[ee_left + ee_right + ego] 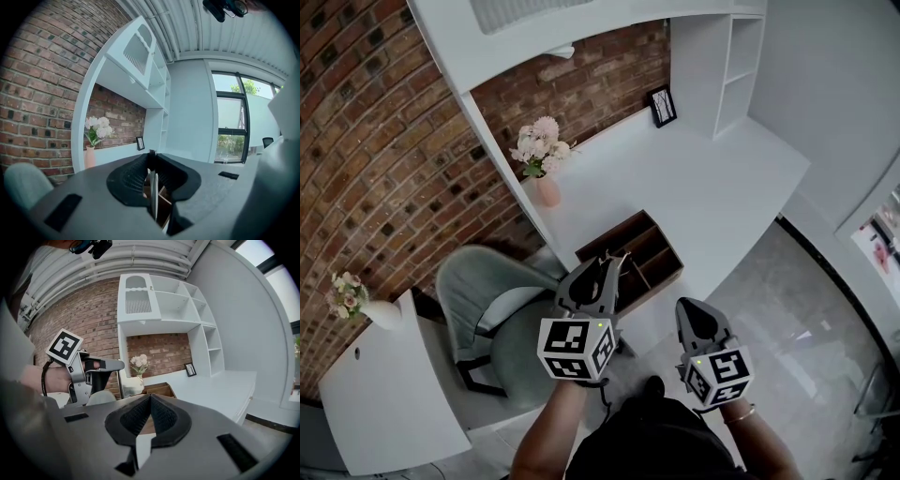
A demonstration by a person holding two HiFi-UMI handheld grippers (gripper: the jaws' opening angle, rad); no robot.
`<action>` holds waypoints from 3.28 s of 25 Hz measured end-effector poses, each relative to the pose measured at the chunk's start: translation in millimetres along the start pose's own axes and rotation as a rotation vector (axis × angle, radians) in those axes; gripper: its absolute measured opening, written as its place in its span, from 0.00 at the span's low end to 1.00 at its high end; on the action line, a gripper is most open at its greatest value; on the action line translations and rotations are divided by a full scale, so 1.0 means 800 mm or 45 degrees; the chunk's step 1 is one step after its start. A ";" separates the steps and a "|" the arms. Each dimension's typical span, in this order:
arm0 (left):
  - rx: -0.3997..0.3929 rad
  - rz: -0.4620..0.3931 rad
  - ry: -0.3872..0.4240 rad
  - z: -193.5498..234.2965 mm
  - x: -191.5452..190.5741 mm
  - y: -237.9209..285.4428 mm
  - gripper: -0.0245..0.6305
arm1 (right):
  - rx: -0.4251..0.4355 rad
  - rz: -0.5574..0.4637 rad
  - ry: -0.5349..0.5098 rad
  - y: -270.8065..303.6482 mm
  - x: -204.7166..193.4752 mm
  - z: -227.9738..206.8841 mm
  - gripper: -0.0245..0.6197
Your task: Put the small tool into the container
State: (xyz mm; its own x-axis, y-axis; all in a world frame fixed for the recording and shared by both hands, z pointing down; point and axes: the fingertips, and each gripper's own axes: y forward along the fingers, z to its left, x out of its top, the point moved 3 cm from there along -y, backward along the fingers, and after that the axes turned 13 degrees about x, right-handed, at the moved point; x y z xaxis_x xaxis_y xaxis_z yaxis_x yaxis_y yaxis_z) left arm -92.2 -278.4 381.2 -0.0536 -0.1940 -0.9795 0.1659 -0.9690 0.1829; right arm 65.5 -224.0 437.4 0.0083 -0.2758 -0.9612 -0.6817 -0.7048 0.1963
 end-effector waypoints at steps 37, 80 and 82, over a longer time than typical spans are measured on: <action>0.017 0.166 -0.014 0.007 -0.077 0.027 0.14 | -0.036 0.067 0.017 -0.005 -0.020 -0.006 0.04; 0.077 0.238 -0.001 0.034 -0.112 -0.052 0.13 | 0.008 0.060 -0.008 0.003 -0.022 0.031 0.04; 0.081 0.231 0.005 0.035 -0.110 -0.060 0.12 | 0.005 0.056 -0.006 0.000 -0.021 0.034 0.04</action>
State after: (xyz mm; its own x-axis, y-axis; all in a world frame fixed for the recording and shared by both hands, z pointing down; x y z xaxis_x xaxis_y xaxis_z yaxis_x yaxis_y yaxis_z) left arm -122.7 -219.2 461.4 -0.0243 -0.3662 -0.9302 0.1098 -0.9258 0.3616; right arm 45.6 -201.5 448.6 -0.0253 -0.3037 -0.9524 -0.6840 -0.6896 0.2381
